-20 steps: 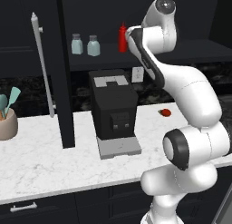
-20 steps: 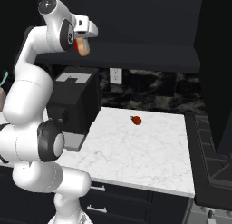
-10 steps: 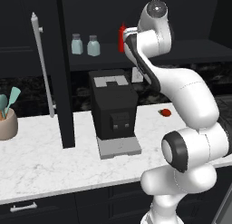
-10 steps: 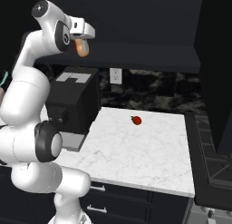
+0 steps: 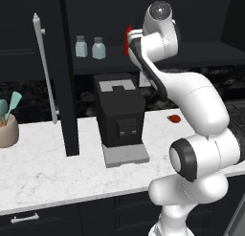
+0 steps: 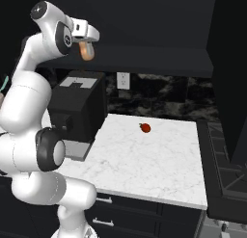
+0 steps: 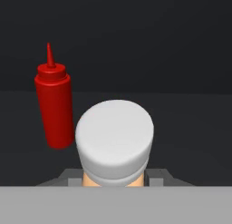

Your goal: Put the shaker and condiment bottle from the counter next to their counterparts in the cabinet.

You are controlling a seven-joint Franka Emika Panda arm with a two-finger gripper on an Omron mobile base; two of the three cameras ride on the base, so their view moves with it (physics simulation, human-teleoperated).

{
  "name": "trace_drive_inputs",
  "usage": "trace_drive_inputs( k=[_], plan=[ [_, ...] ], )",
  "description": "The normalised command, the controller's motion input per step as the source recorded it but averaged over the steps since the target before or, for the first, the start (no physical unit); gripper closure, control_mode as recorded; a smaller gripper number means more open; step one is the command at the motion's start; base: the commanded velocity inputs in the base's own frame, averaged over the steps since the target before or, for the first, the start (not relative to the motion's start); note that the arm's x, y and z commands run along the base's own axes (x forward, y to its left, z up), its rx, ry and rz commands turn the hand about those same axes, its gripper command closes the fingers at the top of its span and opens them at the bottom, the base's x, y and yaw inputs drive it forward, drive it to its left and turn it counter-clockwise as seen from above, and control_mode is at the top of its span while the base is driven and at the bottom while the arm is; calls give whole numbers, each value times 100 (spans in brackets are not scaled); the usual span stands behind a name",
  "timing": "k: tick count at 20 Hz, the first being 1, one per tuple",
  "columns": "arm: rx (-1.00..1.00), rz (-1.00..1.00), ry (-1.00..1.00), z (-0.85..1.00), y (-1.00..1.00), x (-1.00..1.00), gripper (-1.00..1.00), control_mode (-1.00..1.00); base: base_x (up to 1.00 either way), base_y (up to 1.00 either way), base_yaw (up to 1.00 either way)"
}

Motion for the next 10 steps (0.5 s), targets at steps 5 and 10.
trace_drive_inputs(
  k=[5, 10],
  plan=[
    [0, 0, -8, -5, 0, 1, 100, -100, 0, 0, 0],
    [0, 0, -19, -2, 0, 3, 100, -100, 0, 0, 0]
  ],
)
